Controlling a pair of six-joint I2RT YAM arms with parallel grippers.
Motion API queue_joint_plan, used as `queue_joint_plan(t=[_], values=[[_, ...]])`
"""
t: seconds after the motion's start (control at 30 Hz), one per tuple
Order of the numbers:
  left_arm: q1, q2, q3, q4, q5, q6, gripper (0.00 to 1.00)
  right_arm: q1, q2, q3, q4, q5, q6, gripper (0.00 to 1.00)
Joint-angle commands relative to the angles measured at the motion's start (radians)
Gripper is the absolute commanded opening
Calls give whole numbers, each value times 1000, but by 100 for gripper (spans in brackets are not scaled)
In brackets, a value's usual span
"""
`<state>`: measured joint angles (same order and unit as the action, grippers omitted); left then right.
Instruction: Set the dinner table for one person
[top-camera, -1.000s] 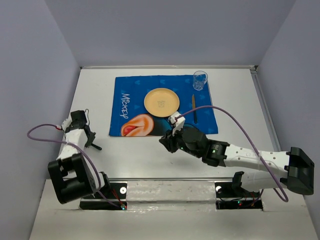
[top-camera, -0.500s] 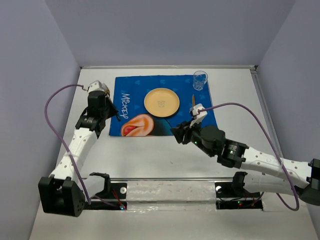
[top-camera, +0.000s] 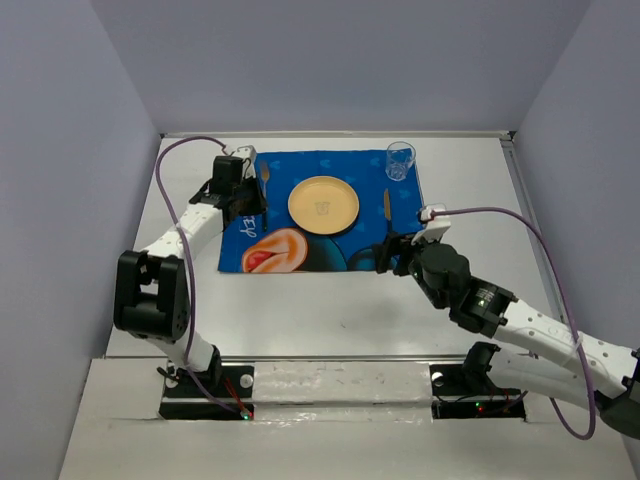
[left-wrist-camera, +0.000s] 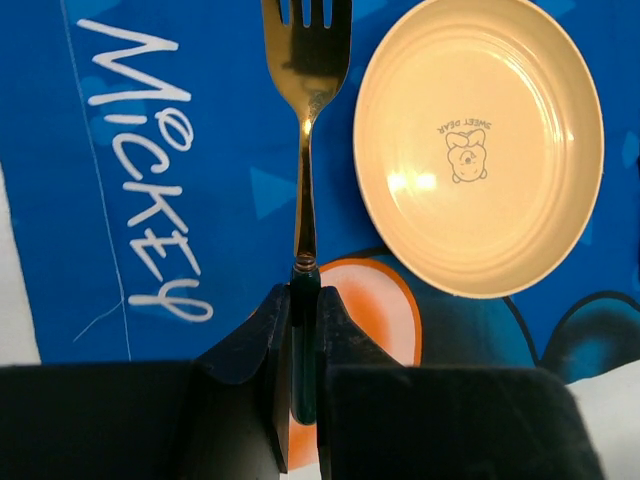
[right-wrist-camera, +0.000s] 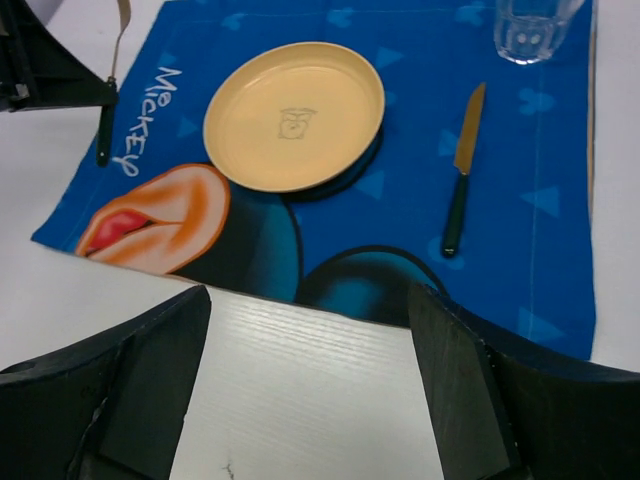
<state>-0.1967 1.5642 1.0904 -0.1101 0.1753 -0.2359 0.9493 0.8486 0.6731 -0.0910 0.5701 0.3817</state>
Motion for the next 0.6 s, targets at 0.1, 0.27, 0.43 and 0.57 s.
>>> queue_joint_plan(t=[0.1,0.27,0.43,0.57], values=[[-4,95,66,32,23,67,0,-98,-39,-9,-41,13,8,88],[-4,160,80,-5,-42,73,0,-145,-48,-6,-72,-19,8,89],[-1,223,138,-43,-143,69,0,-165,-51,0,-85,-47,-6,88],[-3,247,166,-71,-212,61,0,-165,-46,-3,-90,-61,-7,88]])
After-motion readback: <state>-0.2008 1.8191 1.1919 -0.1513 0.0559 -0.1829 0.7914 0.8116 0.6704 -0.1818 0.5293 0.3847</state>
